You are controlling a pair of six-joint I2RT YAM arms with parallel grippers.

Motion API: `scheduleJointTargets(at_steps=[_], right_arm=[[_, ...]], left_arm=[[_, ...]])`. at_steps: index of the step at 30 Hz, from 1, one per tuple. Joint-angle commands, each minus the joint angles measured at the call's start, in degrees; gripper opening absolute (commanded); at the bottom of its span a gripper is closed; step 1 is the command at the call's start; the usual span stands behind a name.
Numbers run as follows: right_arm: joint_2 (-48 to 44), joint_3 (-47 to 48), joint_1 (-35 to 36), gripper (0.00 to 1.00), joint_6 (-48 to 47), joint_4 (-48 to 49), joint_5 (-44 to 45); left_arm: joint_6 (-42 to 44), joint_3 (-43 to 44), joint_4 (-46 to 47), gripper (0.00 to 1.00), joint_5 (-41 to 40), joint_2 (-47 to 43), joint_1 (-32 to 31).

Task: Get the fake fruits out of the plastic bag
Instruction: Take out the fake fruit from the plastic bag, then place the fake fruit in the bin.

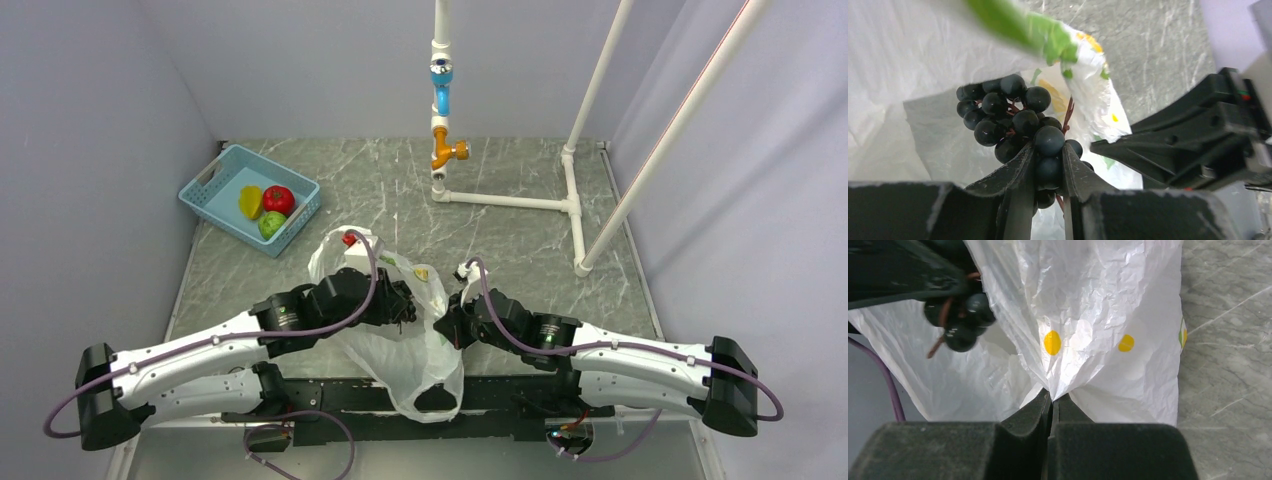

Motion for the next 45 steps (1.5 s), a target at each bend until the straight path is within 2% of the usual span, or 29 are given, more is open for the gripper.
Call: scheduleJointTargets(at_steps=[1, 10, 19, 23, 31, 35, 38, 42, 45], right_arm=[[0.4, 2.3, 0.1, 0.00, 0.4, 0.5, 2.5], [1.5, 4.2, -0.9, 0.00, 1.7, -3.5, 8.3], [4.6, 9.0, -11.3, 0.00, 1.0, -13.3, 10.6], [5.3, 10.1, -13.9, 0.00, 2.2, -16.6, 12.7], [5.5, 11.0, -17.2, 0.00, 8.2, -23.2, 19.2], [4.7, 10.8, -18.6, 0.00, 11.2, -25.7, 21.9], [3.3, 10.2, -19.5, 0.00, 12.2, -26.3, 22.4], [1.0, 9.3, -20.4, 0.00, 11.6, -25.5, 21.6], [-0.2, 9.0, -20.6, 0.00, 11.0, -25.3, 21.2]], left_arm=[[0.3, 2.2, -0.4, 0.11, 2.8, -4.1, 0.0], [1.4, 5.5, -0.2, 0.13, 10.8, -9.3, 0.0], [7.0, 15.9, -3.5, 0.13, 14.8, -9.6, 0.0], [11.5, 24.5, -8.5, 0.13, 13.1, -8.6, 0.0], [20.9, 40.8, -21.1, 0.11, 1.2, -5.8, 1.8], [25.7, 47.5, -27.6, 0.12, -5.5, -4.0, 6.2], [28.4, 49.4, -30.2, 0.12, -8.6, -2.8, 11.2], [31.0, 46.9, -31.1, 0.11, -7.4, -0.4, 20.0], [33.0, 41.8, -29.2, 0.09, -6.5, 1.2, 27.1]])
